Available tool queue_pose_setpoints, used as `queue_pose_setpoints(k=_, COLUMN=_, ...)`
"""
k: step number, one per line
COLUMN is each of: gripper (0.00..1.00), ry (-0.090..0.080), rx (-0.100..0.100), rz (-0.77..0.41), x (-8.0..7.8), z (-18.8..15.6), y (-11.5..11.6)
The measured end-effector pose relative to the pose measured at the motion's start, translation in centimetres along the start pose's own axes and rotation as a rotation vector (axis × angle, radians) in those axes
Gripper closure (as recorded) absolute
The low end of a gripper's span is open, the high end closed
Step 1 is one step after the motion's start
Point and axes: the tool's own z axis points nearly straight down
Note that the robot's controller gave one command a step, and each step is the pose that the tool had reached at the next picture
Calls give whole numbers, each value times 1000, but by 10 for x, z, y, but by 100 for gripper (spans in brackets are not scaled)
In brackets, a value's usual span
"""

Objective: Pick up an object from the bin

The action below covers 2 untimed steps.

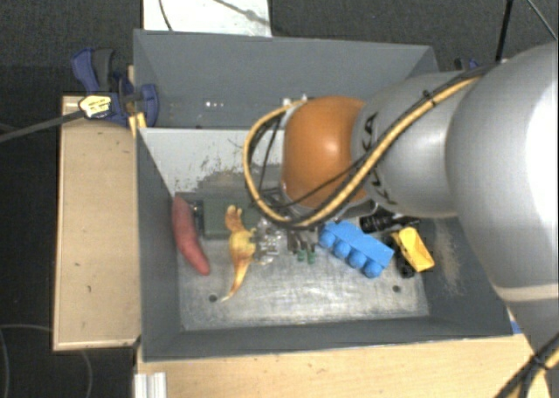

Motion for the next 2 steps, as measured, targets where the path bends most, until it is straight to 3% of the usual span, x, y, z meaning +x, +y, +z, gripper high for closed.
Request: queue_pose_setpoints(k=2, gripper=100, ry=8, rx=2, rz=-22, x=6, z=-1, y=-10)
